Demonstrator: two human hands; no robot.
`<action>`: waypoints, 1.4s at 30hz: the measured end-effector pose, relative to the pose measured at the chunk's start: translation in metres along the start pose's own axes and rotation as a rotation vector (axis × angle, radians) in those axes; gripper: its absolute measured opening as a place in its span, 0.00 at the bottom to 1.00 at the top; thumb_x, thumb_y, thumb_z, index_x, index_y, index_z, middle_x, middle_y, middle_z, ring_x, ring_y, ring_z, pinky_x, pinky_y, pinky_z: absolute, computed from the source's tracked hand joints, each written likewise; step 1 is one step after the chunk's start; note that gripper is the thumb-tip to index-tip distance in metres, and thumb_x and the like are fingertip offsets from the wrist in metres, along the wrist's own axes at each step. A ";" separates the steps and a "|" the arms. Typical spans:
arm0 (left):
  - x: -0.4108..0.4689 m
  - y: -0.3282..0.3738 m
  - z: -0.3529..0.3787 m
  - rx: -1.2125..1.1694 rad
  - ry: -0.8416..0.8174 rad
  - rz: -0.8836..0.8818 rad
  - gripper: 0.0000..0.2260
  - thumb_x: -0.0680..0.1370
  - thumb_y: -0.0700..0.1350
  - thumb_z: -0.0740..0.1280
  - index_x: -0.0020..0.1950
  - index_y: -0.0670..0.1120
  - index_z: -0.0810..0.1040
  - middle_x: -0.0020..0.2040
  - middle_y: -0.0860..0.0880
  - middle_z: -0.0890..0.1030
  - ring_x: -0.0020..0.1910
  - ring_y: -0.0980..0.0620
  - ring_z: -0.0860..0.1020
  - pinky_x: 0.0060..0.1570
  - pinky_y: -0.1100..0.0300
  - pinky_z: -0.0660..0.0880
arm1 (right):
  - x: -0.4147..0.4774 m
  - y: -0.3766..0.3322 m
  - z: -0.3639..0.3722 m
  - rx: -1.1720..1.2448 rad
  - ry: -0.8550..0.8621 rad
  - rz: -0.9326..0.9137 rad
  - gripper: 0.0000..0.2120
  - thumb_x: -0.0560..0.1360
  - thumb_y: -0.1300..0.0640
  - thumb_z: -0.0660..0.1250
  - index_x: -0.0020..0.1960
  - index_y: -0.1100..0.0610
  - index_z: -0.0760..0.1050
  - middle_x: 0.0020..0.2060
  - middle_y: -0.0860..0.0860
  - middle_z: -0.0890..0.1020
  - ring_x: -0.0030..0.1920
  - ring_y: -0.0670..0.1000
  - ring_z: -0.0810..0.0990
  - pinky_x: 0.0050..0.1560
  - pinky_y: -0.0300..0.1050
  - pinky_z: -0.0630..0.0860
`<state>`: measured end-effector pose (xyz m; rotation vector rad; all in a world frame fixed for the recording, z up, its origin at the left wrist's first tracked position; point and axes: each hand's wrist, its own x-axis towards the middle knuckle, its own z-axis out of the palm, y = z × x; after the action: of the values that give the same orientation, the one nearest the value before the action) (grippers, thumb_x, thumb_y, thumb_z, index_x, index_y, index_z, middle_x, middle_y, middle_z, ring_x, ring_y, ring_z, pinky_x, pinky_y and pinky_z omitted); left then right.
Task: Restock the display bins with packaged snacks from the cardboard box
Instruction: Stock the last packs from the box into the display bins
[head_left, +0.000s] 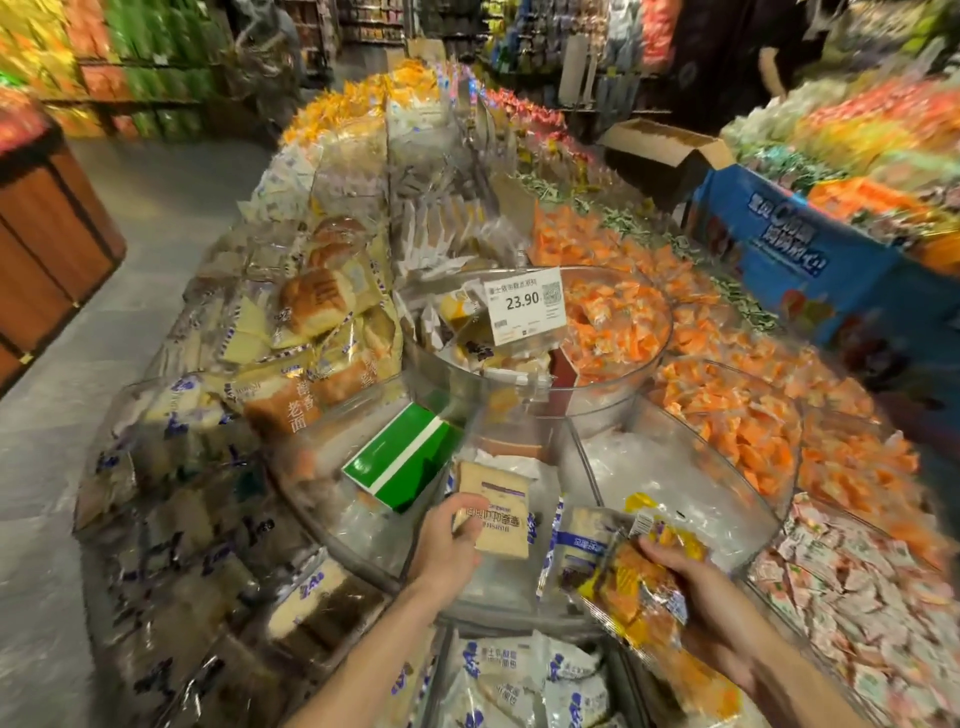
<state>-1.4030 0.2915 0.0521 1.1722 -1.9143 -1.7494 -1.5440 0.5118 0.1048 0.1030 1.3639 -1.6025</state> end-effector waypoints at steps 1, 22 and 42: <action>0.008 0.003 -0.001 0.016 0.022 0.020 0.12 0.82 0.36 0.63 0.53 0.52 0.80 0.60 0.51 0.79 0.50 0.53 0.82 0.44 0.55 0.83 | 0.006 -0.003 0.003 -0.021 0.004 -0.001 0.20 0.72 0.56 0.73 0.60 0.65 0.80 0.55 0.66 0.83 0.50 0.64 0.86 0.47 0.55 0.84; 0.079 -0.003 0.043 1.126 0.006 0.213 0.23 0.83 0.36 0.57 0.77 0.51 0.60 0.65 0.40 0.71 0.46 0.46 0.83 0.44 0.55 0.82 | 0.055 -0.032 0.001 -0.027 0.018 -0.011 0.21 0.72 0.57 0.70 0.63 0.65 0.79 0.54 0.64 0.84 0.52 0.63 0.85 0.47 0.54 0.84; 0.007 0.043 -0.010 0.029 -0.186 0.019 0.12 0.74 0.46 0.75 0.56 0.49 0.80 0.43 0.56 0.85 0.43 0.60 0.82 0.49 0.62 0.79 | 0.037 -0.017 0.001 -0.047 -0.065 0.074 0.25 0.72 0.62 0.71 0.65 0.72 0.73 0.57 0.68 0.80 0.42 0.61 0.85 0.44 0.57 0.84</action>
<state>-1.4161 0.2760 0.0922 1.0294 -2.0546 -1.8853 -1.5742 0.4865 0.0942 0.0719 1.3319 -1.4991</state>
